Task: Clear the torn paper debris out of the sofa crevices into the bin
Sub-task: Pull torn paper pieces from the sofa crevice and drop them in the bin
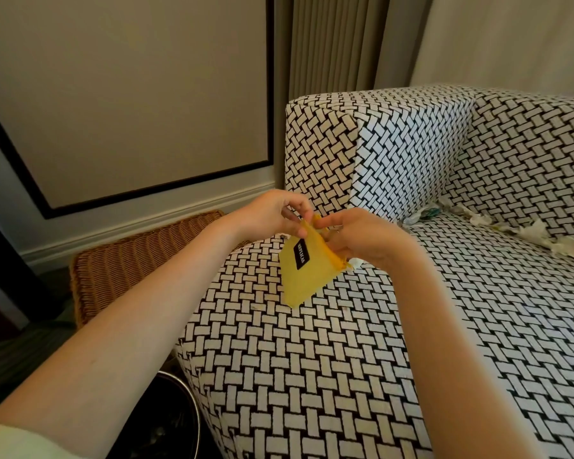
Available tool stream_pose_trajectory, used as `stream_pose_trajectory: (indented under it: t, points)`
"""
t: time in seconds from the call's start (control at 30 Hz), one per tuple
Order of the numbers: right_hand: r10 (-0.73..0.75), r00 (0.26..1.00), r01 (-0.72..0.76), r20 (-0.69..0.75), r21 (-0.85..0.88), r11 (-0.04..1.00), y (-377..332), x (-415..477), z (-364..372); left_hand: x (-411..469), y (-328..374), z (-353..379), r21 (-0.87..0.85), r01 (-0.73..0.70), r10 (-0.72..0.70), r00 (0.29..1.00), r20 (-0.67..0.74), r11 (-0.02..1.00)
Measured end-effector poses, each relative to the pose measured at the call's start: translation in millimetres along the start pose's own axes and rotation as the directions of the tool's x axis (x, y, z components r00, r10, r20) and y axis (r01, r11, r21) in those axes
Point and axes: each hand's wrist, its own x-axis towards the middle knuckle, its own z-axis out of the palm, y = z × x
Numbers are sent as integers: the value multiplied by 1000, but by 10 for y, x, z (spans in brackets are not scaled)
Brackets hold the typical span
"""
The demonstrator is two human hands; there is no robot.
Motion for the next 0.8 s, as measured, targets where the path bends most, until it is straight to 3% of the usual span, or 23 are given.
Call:
stream_pose_trajectory:
  t: [0.17,0.3,0.37,0.43,0.53,0.63,0.7,0.8]
  points:
    - [-14,1000,14,-3,6,1000,-16,-2,-34,15,-25,54,54,54,-55,998,29,997]
    - [-67,996,61,50,106,992,-19,-71,-61,69,-72,162,31,46,-45,998,-42,998]
    - [-69,998,67,-1,232,970,-36,-94,-75,102,-88,179,86,49,-47,998,-33,995]
    - [-41,994,65,-100,248,967,-19,-66,-63,109,-121,167,162,86,-91,996,21,983]
    - [12,983,5,-181,90,996,78,51,60,96,-178,140,335,158,-217,965,145,929]
    - [-105,970,49,-218,-245,968,183,199,270,92,-169,122,389,204,-296,935,194,898]
    - [-156,965,55,-210,-421,906,244,282,398,114,-180,123,342,224,-290,944,156,913]
    - [-166,943,-1,-288,-501,865,330,380,472,166,-290,128,308,296,-301,953,-31,904]
